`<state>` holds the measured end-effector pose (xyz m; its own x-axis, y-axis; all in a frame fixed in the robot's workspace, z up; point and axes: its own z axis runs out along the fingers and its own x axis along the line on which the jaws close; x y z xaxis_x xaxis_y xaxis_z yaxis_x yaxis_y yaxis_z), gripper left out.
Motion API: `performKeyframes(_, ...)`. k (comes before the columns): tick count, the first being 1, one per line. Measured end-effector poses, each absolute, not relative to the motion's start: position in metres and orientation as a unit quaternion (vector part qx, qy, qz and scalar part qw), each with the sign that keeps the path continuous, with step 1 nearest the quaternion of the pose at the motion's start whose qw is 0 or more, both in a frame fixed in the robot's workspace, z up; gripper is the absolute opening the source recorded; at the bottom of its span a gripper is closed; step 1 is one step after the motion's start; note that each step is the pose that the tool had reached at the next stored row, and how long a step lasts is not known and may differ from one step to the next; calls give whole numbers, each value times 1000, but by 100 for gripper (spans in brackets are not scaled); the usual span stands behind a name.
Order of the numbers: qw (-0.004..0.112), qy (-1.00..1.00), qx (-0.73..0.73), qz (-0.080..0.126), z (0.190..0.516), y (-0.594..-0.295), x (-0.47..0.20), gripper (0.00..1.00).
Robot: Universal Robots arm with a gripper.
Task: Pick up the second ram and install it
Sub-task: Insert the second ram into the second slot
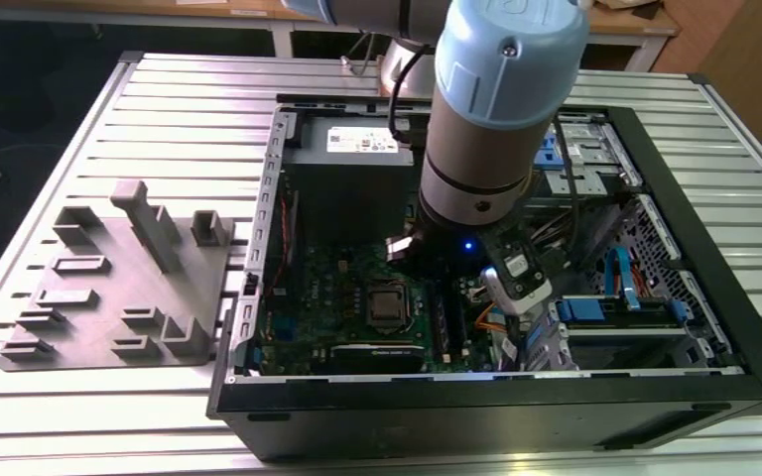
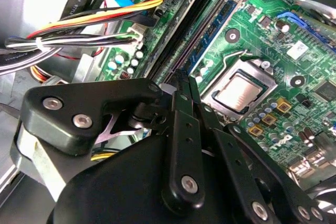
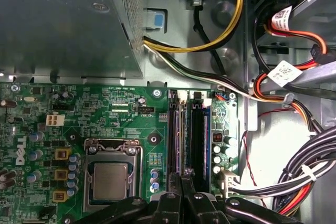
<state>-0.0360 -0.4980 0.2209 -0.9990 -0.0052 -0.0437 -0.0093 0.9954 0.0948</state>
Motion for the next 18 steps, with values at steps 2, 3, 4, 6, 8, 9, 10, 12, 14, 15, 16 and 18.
performKeyframes(2, 22, 999, -4, 46, 221, -498, -36, 9)
performKeyframes(3, 22, 999, -4, 43, 220, -498, -36, 9)
performKeyframes(4, 22, 999, -4, 40, 220, -498, -36, 9)
performKeyframes(6, 22, 999, -4, 38, 221, -498, -36, 9)
performKeyframes(8, 22, 999, -4, 38, 221, -498, -36, 9)
performKeyframes(9, 22, 999, -4, 38, 221, -498, -36, 9)
performKeyframes(10, 22, 999, -4, 38, 221, -498, -36, 9)
performKeyframes(12, 22, 999, -4, 38, 221, -498, -36, 9)
performKeyframes(14, 22, 999, -4, 38, 222, -498, -36, 9)
performKeyframes(15, 22, 999, -4, 38, 224, -498, -36, 9)
performKeyframes(16, 22, 999, -4, 38, 226, -498, -36, 9)
performKeyframes(18, 22, 999, -4, 38, 229, -498, -36, 9)
